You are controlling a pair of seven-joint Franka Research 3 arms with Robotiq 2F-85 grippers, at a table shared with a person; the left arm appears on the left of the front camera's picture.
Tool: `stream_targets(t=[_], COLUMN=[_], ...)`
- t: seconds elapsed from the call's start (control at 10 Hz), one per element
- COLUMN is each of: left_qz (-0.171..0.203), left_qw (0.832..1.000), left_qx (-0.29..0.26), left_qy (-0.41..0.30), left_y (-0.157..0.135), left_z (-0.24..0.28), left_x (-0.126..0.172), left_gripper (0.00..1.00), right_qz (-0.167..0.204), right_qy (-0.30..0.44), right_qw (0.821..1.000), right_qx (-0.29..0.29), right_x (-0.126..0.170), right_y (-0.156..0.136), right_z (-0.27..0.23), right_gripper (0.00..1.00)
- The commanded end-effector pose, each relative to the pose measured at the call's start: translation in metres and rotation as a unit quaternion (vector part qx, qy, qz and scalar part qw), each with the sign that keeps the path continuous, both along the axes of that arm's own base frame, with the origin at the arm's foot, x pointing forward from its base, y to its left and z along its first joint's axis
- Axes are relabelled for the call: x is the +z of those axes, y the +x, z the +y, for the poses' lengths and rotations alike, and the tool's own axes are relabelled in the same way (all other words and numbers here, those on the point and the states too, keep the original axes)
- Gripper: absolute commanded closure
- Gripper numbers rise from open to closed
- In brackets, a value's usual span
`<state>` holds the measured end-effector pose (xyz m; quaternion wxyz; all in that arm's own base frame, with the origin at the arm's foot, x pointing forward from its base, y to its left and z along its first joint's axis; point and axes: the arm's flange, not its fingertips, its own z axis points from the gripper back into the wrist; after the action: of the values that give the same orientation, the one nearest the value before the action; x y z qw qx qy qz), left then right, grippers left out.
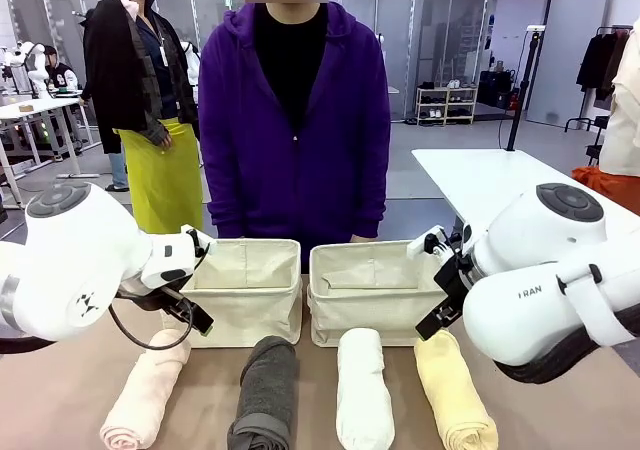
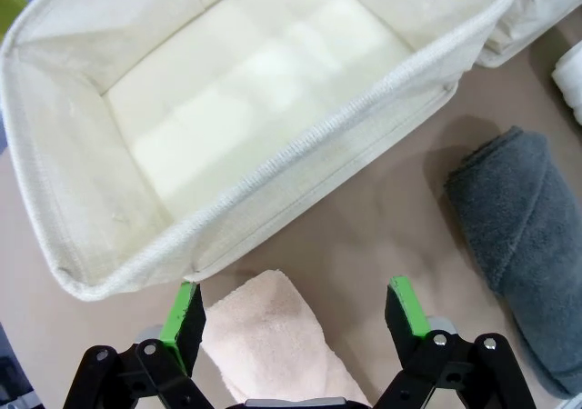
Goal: Divide the towels into two baskets.
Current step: Pick up one hotel-folded towel and place it in the Fabric basket indicated by the person.
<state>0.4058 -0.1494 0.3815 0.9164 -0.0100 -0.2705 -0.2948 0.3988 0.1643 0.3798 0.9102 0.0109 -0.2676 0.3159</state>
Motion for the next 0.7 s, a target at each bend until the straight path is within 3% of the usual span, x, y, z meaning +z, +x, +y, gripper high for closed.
stream_targets(t=[0.0, 0.4, 0.6], left_qz=[0.026, 0.101, 0.140], left_qw=[1.000, 0.988, 0.970], left_qx=[-0.013, -0.056, -0.071], left_qy=[-0.007, -0.102, -0.188], left_y=[-0.001, -0.009, -0.022], left_z=[0.013, 0.022, 0.045], left_x=[0.037, 0.079, 0.117], left_gripper=[0.00, 0.00, 0.00], right_qz=[0.036, 0.095, 0.143], right_qy=[0.019, 0.069, 0.155], right_qw=[0.999, 0.993, 0.978], right_qx=[-0.013, -0.004, 0.007], right_x=[0.033, 0.075, 0.104], right_y=[-0.003, -0.013, -0.023], right_z=[0.002, -0.002, -0.024], right_gripper=[0.00, 0.00, 0.00])
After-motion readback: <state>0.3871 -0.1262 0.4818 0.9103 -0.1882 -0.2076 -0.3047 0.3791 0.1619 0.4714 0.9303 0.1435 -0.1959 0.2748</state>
